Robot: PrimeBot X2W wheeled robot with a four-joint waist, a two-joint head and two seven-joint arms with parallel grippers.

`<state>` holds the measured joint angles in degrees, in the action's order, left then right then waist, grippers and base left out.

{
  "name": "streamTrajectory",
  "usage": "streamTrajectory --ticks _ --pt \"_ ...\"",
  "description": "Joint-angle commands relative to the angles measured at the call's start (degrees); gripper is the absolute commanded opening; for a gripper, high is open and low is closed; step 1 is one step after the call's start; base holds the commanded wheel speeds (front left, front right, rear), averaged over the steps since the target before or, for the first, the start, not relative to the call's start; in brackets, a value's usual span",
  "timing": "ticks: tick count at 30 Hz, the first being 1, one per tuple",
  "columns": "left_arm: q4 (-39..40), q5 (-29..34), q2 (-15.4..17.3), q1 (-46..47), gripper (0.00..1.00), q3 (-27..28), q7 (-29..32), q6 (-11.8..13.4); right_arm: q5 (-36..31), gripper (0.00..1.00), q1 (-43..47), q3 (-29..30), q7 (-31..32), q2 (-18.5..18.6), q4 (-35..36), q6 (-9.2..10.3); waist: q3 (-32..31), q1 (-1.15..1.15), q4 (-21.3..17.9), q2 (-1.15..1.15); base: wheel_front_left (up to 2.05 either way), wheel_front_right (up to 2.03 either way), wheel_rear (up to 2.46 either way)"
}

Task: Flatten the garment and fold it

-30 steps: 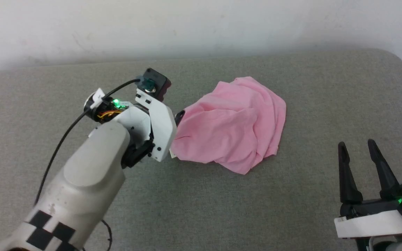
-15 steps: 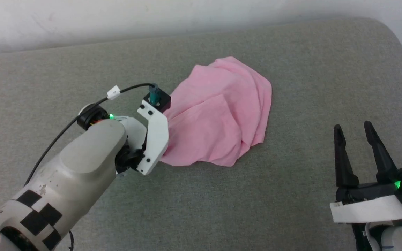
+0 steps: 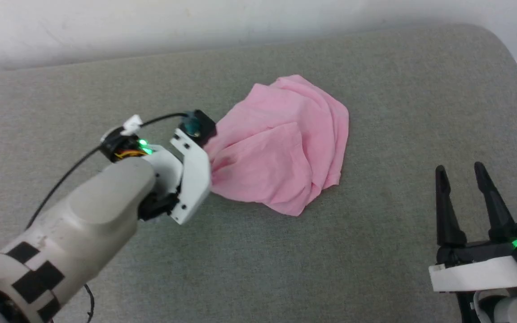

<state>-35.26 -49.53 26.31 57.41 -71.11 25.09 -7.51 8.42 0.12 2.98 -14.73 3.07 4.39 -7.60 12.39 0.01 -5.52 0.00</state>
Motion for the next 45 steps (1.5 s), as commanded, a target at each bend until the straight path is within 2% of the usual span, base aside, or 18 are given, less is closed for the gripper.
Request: streamTrajectory --ticks 1,5,11,15,18,19,20,22,23,26,29,31,33,36,38,42,45 --pt "-0.5 -0.5 1.4 -0.8 0.00 0.9 -2.4 0.0 -0.6 1.00 0.7 -0.4 -0.3 -0.2 -0.1 0.11 -3.1 -0.01 2.8 0.00 0.00 0.00 0.00" --pt "-1.1 -2.4 4.6 -3.2 0.00 4.4 -9.6 0.9 -0.6 1.00 1.9 0.0 -0.3 -0.2 -0.1 0.11 -5.2 -0.01 4.6 0.00 0.00 0.00 0.00" --pt "-2.5 -5.2 10.4 -9.8 0.00 6.9 -14.0 4.6 -1.0 1.00 3.4 -0.2 -0.3 -0.2 0.1 0.11 -6.6 -0.01 6.4 0.00 0.00 0.00 0.00" --pt "-3.0 -7.7 12.3 -15.4 0.00 7.6 -14.4 7.3 -1.1 1.00 3.9 -0.4 -0.3 -0.2 0.0 0.11 -6.9 -0.01 6.8 0.00 0.00 0.00 0.00" --pt "-3.3 -9.1 12.2 -18.8 0.00 7.7 -15.3 8.0 -1.4 1.00 4.2 -0.8 -0.3 -0.2 -0.2 0.11 -7.1 -0.01 7.0 0.00 0.00 0.00 0.00" --pt "-3.4 -9.6 11.8 -19.4 0.25 8.3 -16.6 8.5 -1.4 1.00 4.3 -0.7 -0.3 -0.2 -0.3 0.11 -7.2 -0.01 7.2 0.00 0.00 0.00 0.00" --pt "-3.4 -9.9 11.4 -19.9 1.00 9.0 -18.5 9.2 -1.5 1.00 4.4 -0.7 -0.3 -0.2 -0.5 0.11 -7.5 -0.01 7.4 0.00 0.00 0.00 0.00" --pt "-3.0 -9.5 10.6 -20.5 1.00 10.1 -23.1 10.8 -2.3 1.00 4.4 -0.9 -0.3 -0.2 -0.7 0.11 -8.2 -0.01 7.7 0.00 0.00 0.00 0.00" --pt "-3.0 -9.5 10.6 -20.5 1.00 10.1 -23.1 10.8 -2.3 1.00 4.4 -0.9 -0.3 -0.2 -0.7 0.11 -8.2 -0.01 7.7 0.00 0.00 0.00 0.00" --pt "-1.0 -7.6 10.1 -20.9 1.00 12.0 -32.0 14.1 -4.0 1.00 3.5 -0.9 -0.3 -0.2 -0.6 0.11 -9.3 -0.01 8.0 0.00 0.00 0.00 0.00" --pt "3.1 -4.9 10.5 -21.3 1.00 15.1 -39.0 19.2 -5.8 1.00 1.0 0.0 -0.3 -0.2 0.4 0.11 -10.1 -0.01 8.4 0.00 0.00 0.00 0.00" --pt "7.4 -2.1 10.8 -22.2 1.00 17.8 -39.9 23.2 -7.3 1.00 -1.4 0.4 -0.3 -0.2 1.1 0.11 -10.3 -0.01 8.8 0.00 0.00 0.00 0.00" --pt "14.5 3.4 10.9 -23.6 1.00 23.2 -40.0 27.8 -8.3 1.00 -4.2 0.3 -0.3 0.7 1.3 0.11 -10.2 -0.01 9.3 0.00 0.00 0.00 0.00" --pt "24.4 10.9 9.7 -30.0 1.00 32.2 -40.1 33.4 -8.1 1.00 -9.1 -1.5 -0.3 3.7 -0.4 0.11 -9.7 -0.01 9.9 0.00 0.00 0.00 0.00" --pt "29.1 15.3 8.3 -35.0 1.00 37.6 -40.1 35.6 -7.2 1.00 -12.8 -3.6 -0.3 6.1 -3.0 0.11 -9.3 -0.01 10.1 0.00 0.00 0.00 0.00" --pt "35.9 23.9 3.8 -44.2 1.00 45.9 -40.1 38.8 -4.0 1.00 -20.9 -10.6 0.2 12.3 -12.3 0.11 -8.3 -0.01 10.7 0.00 0.00 0.00 0.00" --pt "39.3 28.6 -0.2 -48.6 1.00 50.8 -40.1 38.2 1.0 1.00 -28.3 -19.8 4.9 17.5 -17.7 0.11 -7.0 -0.01 11.5 0.00 0.00 0.00 0.00"
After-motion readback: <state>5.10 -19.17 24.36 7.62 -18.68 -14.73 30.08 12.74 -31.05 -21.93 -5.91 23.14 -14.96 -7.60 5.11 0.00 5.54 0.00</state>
